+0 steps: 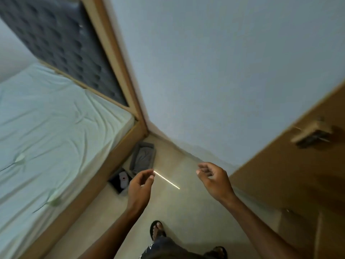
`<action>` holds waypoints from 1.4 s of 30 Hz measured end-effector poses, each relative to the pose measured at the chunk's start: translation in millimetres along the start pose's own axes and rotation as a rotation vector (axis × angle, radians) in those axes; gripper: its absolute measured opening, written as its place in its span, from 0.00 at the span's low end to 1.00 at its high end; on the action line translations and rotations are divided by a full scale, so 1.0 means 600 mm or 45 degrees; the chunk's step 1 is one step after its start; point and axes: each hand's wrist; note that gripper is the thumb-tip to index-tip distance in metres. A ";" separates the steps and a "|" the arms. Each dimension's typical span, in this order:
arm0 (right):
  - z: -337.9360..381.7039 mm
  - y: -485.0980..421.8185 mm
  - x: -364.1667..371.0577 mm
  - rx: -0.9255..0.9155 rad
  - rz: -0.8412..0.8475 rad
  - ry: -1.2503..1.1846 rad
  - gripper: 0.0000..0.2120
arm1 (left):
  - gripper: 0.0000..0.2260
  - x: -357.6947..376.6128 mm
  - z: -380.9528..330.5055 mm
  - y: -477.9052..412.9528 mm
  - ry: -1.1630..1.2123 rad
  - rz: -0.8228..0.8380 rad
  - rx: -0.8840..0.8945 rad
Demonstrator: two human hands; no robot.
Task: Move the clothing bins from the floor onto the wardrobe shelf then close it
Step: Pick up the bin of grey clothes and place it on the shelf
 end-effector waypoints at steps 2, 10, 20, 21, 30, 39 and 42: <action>0.039 -0.030 0.043 -0.042 0.067 0.007 0.07 | 0.09 -0.053 0.007 -0.032 -0.003 -0.061 -0.023; 0.172 -0.177 0.216 -0.176 0.381 0.112 0.07 | 0.07 -0.190 0.027 -0.160 0.087 -0.324 -0.130; 0.132 -0.505 0.444 -0.061 0.657 0.250 0.08 | 0.08 -0.167 0.160 -0.471 0.020 -0.431 -0.385; 0.117 -0.536 0.472 -0.051 0.672 0.265 0.08 | 0.09 -0.162 0.185 -0.502 0.014 -0.430 -0.425; -0.150 -0.745 0.765 0.117 0.810 0.483 0.05 | 0.12 -0.123 0.531 -0.718 -0.115 -0.345 -0.673; -0.417 -0.851 1.030 0.077 0.861 0.646 0.20 | 0.20 -0.112 0.883 -0.929 -0.989 0.053 -0.619; -0.451 -0.861 1.070 0.104 0.830 0.624 0.11 | 0.25 -0.106 0.928 -0.984 -0.814 0.141 -0.666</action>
Point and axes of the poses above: each hand's wrist, its own y-axis away from the middle knuckle, its own x-axis out of the palm, z = x × y, and after that the axes turned 11 degrees about y, right-handed
